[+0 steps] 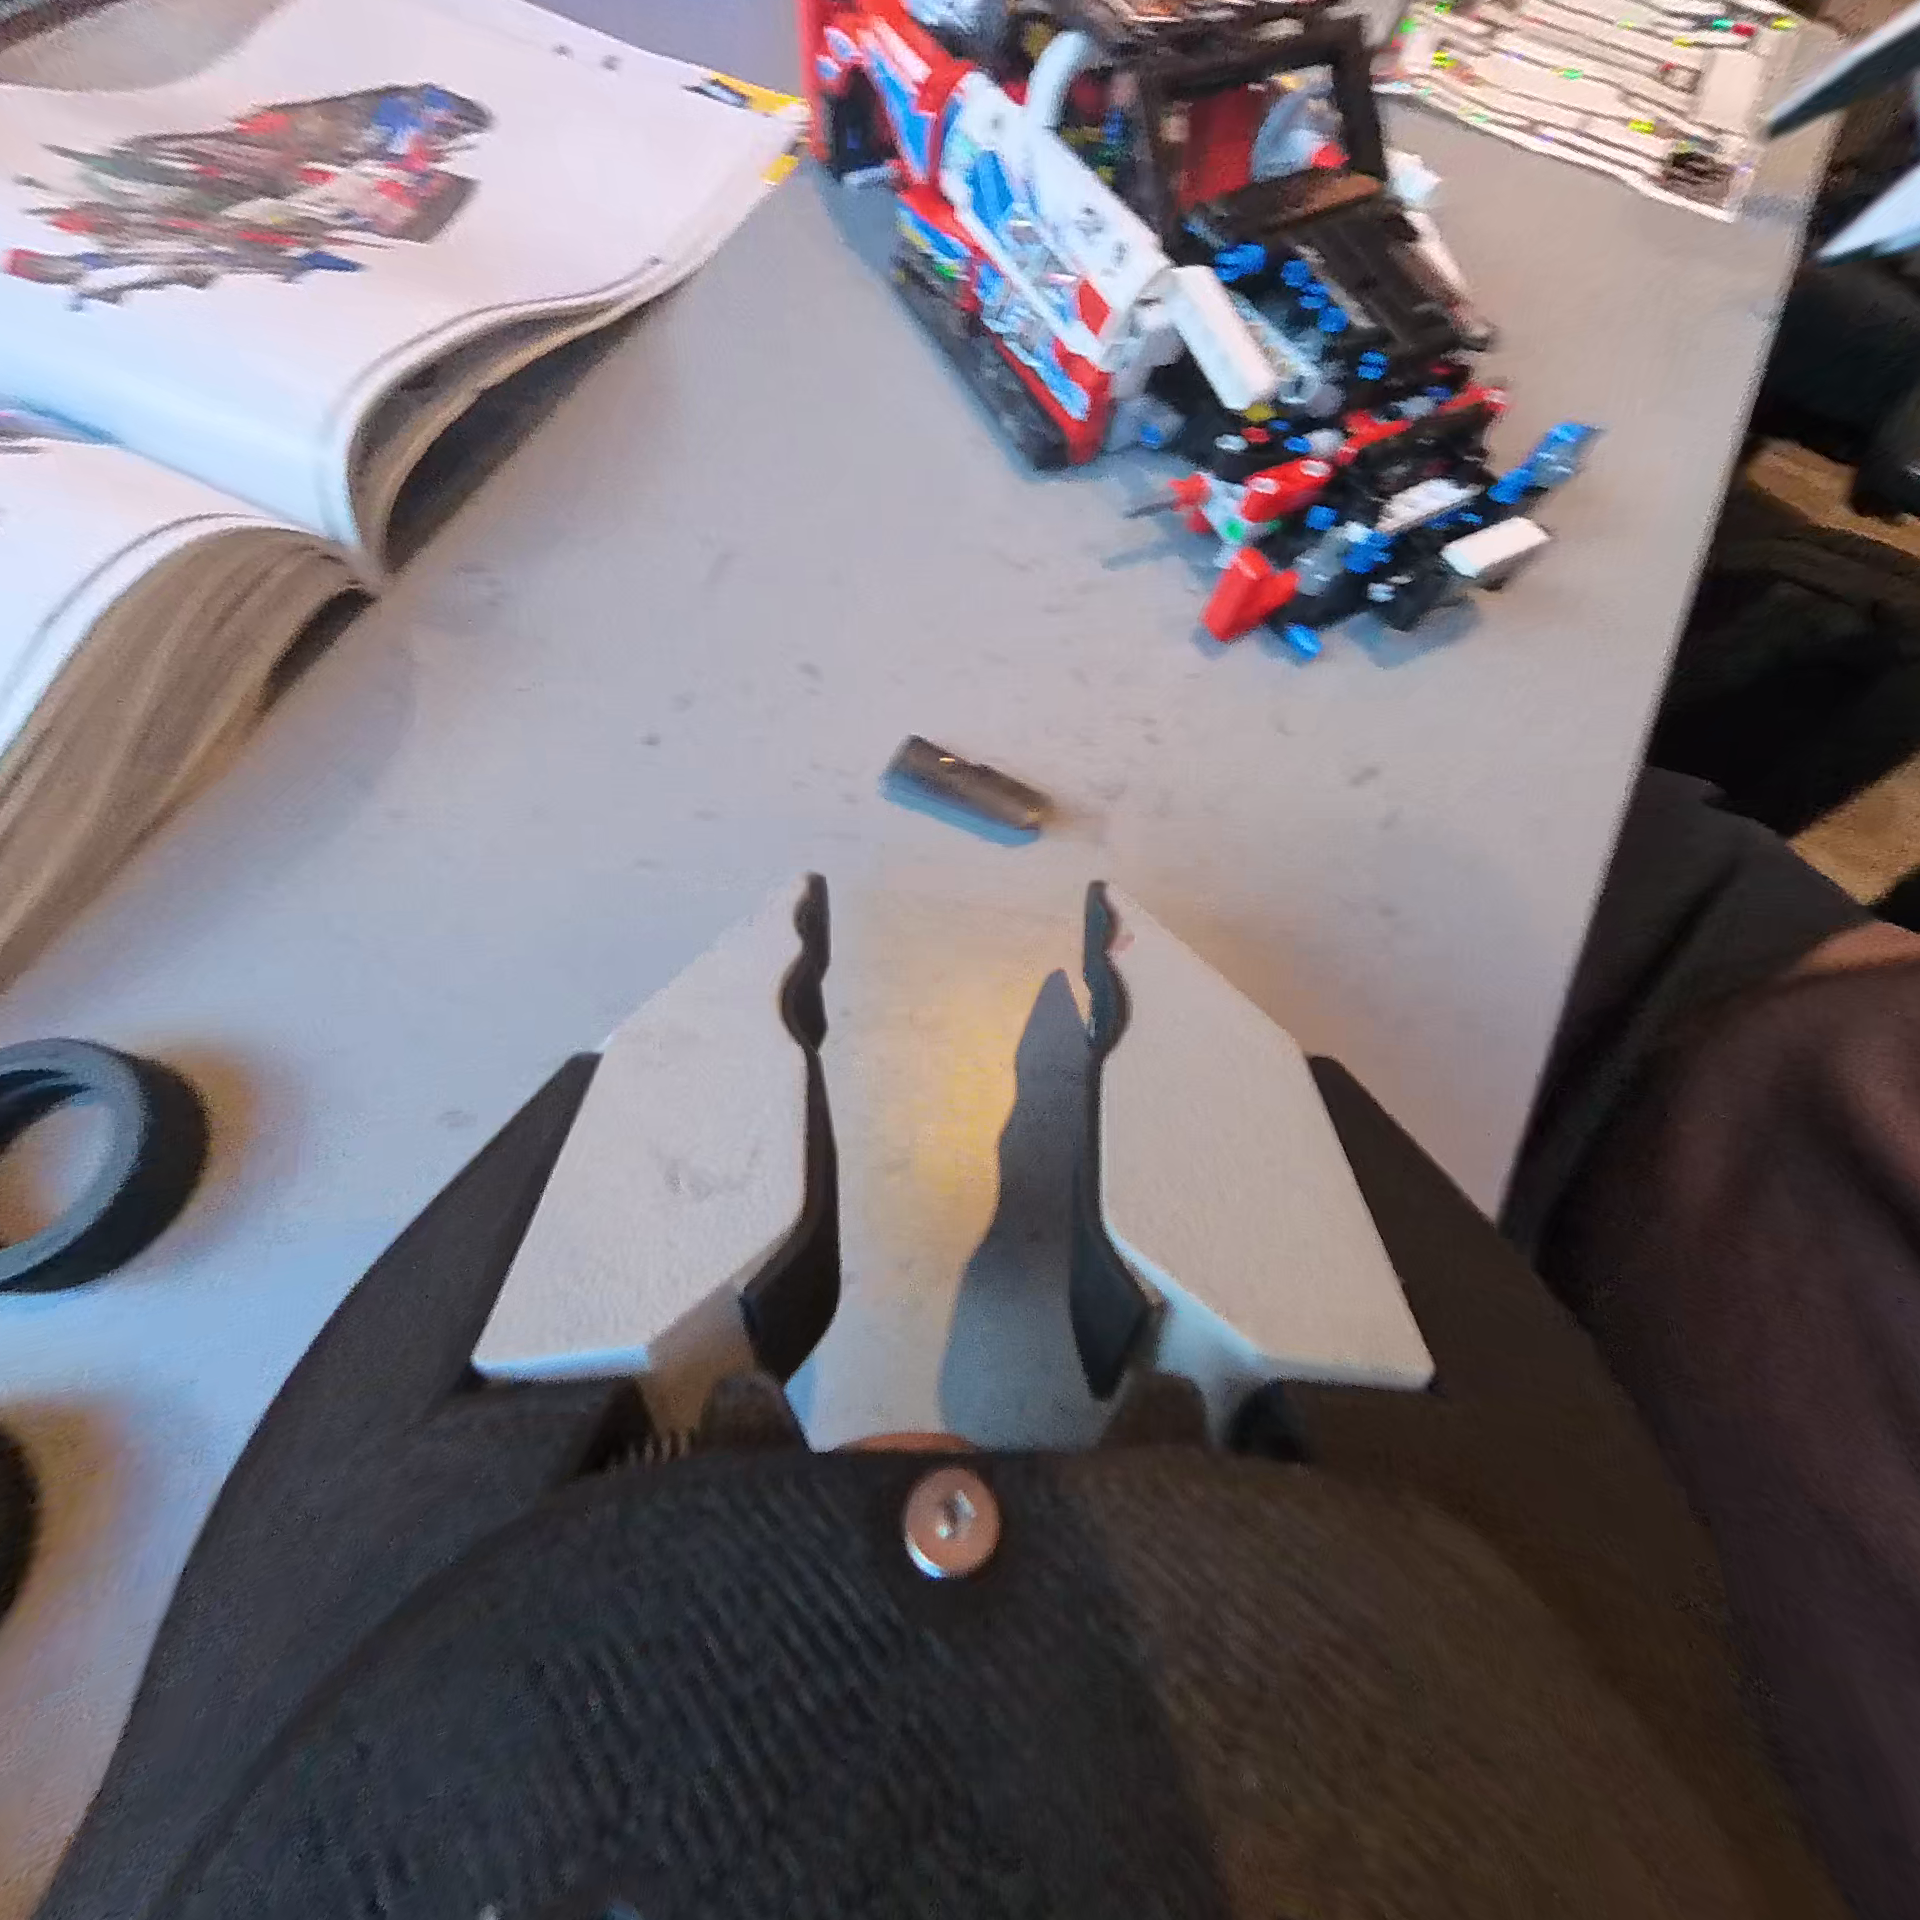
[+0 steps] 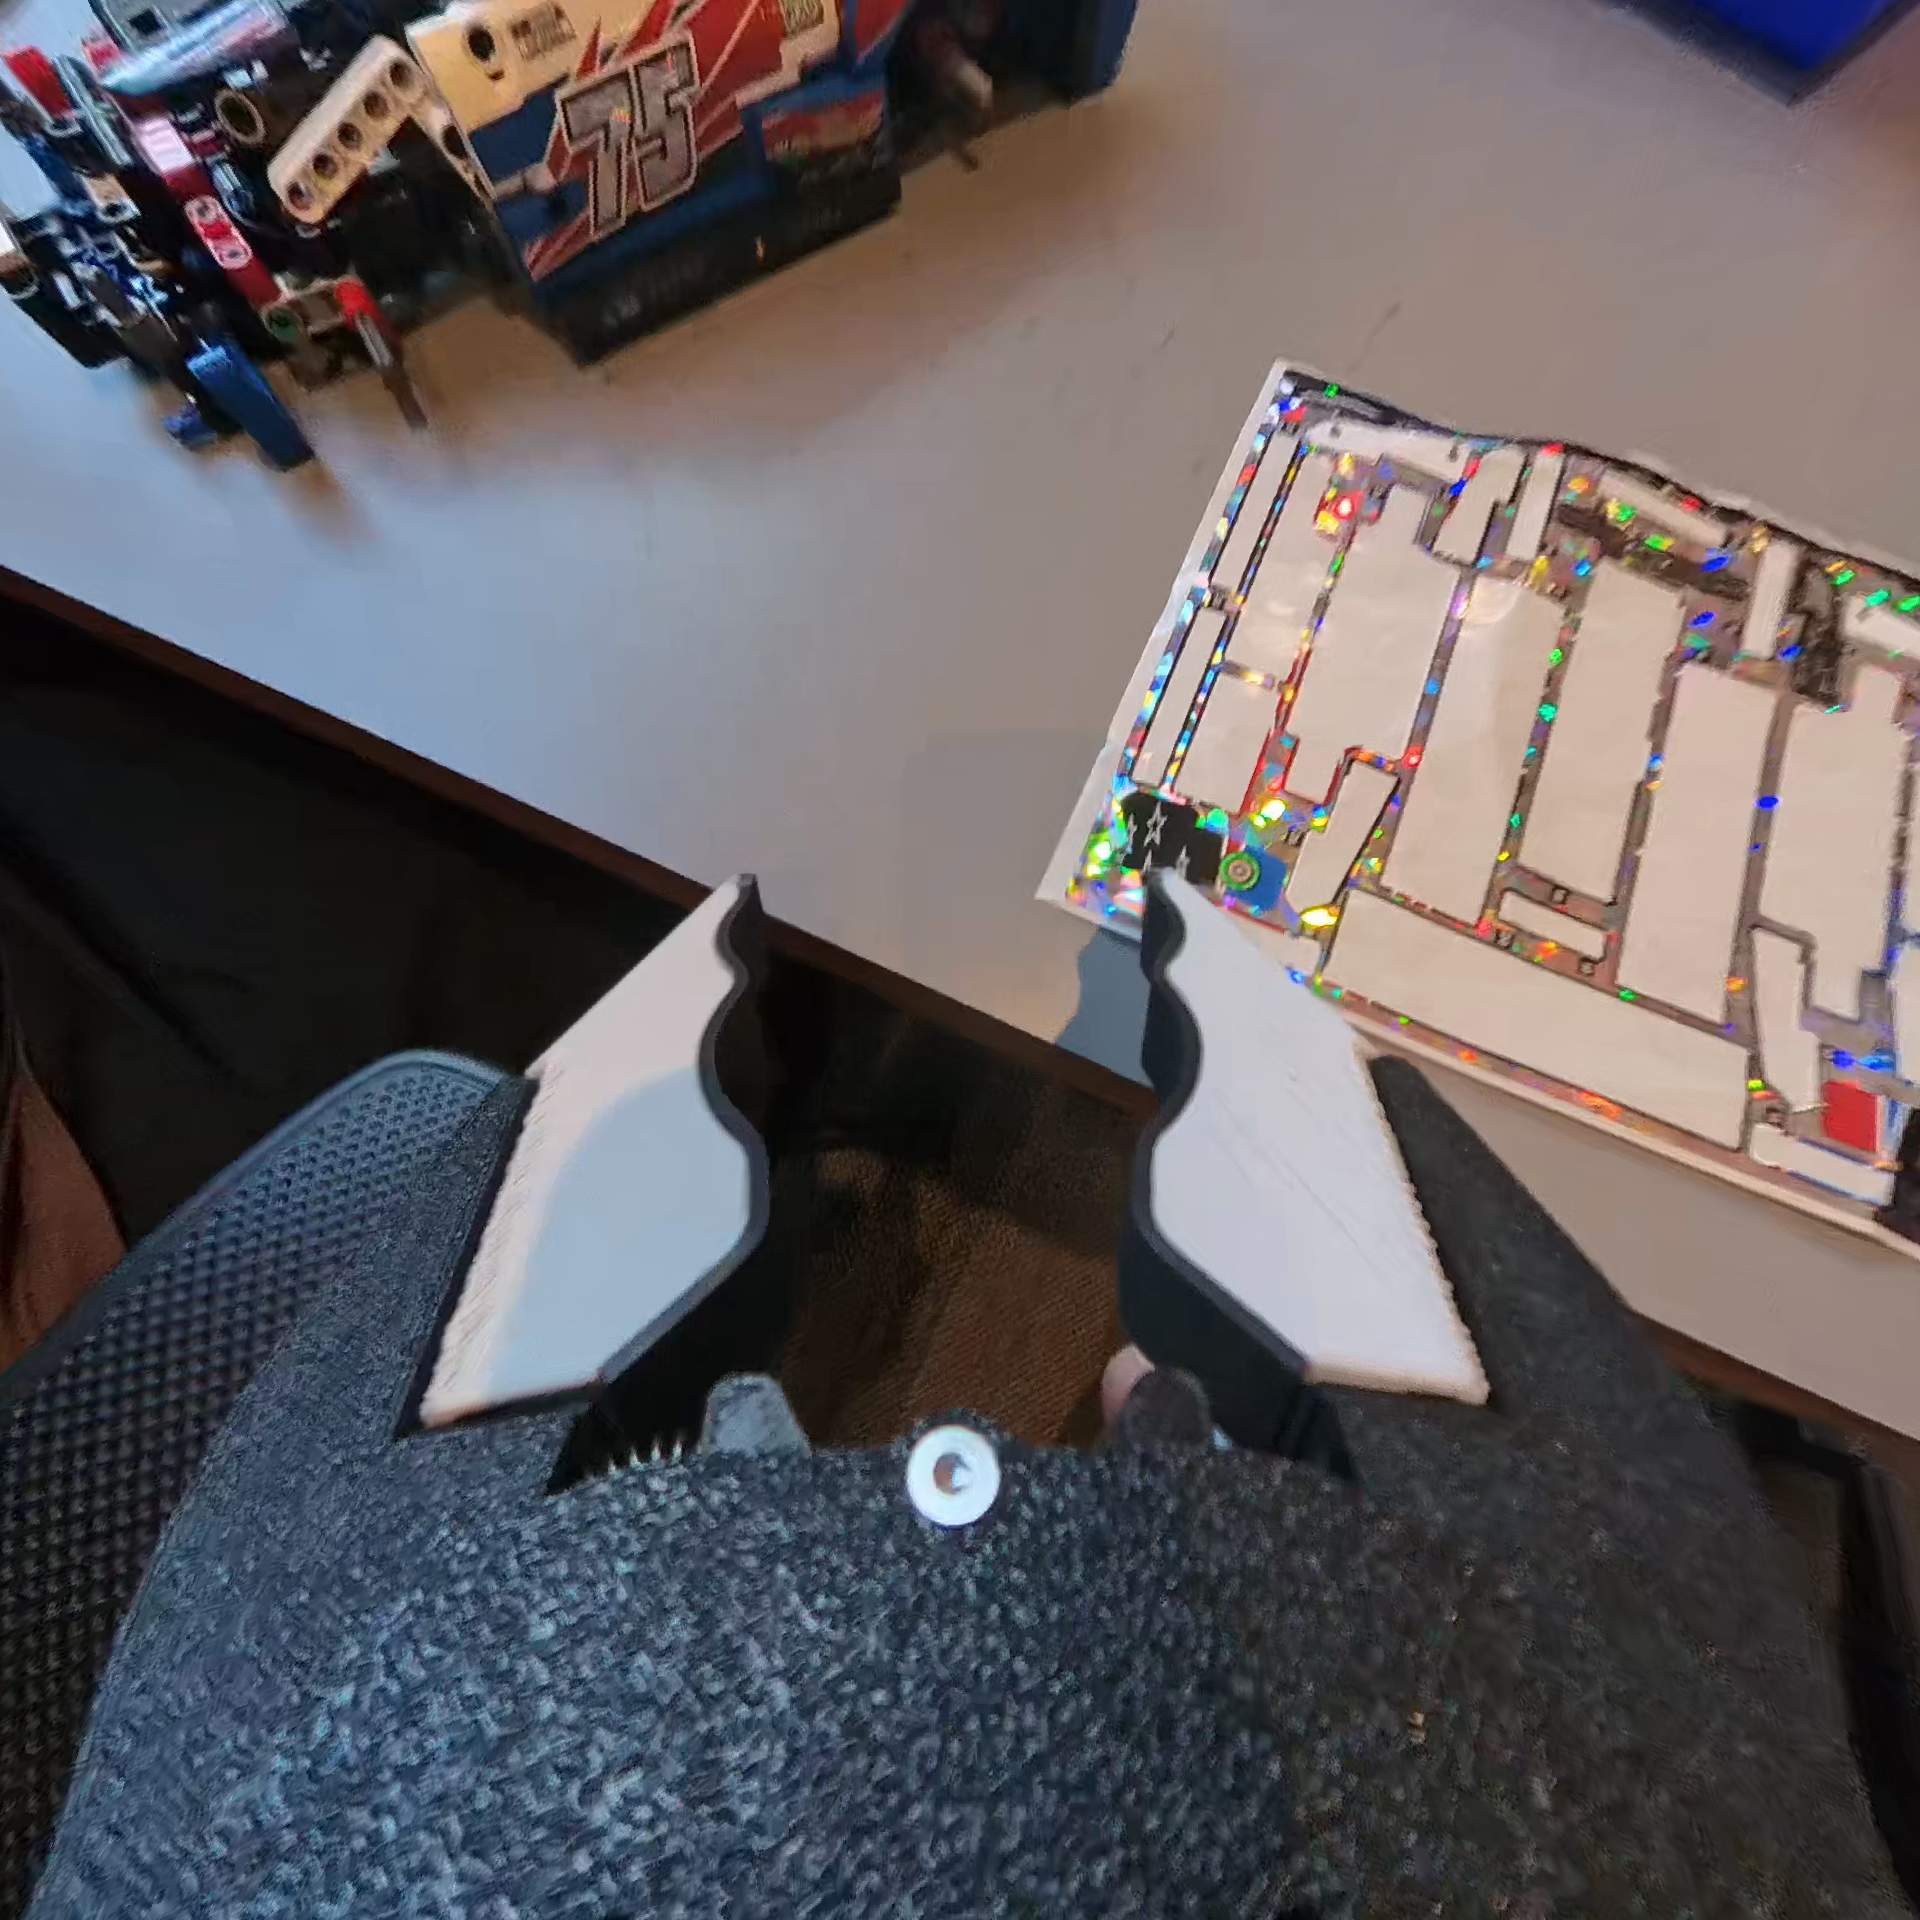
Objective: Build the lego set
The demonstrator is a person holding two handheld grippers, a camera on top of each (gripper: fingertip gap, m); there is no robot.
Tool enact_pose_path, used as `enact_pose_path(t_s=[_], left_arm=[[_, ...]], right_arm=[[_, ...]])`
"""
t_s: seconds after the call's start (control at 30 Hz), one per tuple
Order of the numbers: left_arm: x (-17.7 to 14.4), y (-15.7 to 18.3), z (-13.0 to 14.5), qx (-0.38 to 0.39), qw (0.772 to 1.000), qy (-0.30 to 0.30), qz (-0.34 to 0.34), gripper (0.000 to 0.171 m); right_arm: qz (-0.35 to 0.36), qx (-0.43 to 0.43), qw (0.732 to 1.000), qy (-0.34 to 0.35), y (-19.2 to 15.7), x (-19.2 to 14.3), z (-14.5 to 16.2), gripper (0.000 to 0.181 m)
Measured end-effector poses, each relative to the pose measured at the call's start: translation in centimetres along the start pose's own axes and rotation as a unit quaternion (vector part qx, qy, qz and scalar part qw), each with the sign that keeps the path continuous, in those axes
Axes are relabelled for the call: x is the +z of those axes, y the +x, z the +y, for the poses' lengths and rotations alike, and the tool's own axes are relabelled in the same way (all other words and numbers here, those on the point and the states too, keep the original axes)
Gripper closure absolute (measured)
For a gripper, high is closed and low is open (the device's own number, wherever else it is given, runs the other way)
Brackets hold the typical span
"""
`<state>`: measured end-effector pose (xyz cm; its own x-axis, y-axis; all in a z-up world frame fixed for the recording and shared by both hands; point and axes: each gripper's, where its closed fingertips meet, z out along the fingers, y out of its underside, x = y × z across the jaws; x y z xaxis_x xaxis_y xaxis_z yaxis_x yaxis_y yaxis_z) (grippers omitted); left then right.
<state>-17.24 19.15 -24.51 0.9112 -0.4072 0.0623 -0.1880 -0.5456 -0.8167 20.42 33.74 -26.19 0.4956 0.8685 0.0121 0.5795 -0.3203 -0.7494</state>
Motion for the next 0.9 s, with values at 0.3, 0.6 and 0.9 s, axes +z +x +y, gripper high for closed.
enact_pose_path(t_s=[0.3, 0.6, 0.9], left_arm=[[0.5, 3.3, 1.1, 0.081, 0.995, -0.031, -0.044, 0.130], [-0.9, 1.7, 0.3, 0.060, 0.996, 0.014, -0.058, 0.134], [-0.9, 2.0, 0.4, 0.034, 0.999, 0.015, -0.014, 0.136]], right_arm=[[-0.062, 0.038, 0.997, 0.010, -1.5, 0.4, 0.6, 0.126], [-0.045, 0.099, 0.991, 0.081, 0.0, -1.9, -2.0, 0.135], [0.038, 0.146, 0.974, 0.172, 2.2, -0.9, -6.9, 0.137]])
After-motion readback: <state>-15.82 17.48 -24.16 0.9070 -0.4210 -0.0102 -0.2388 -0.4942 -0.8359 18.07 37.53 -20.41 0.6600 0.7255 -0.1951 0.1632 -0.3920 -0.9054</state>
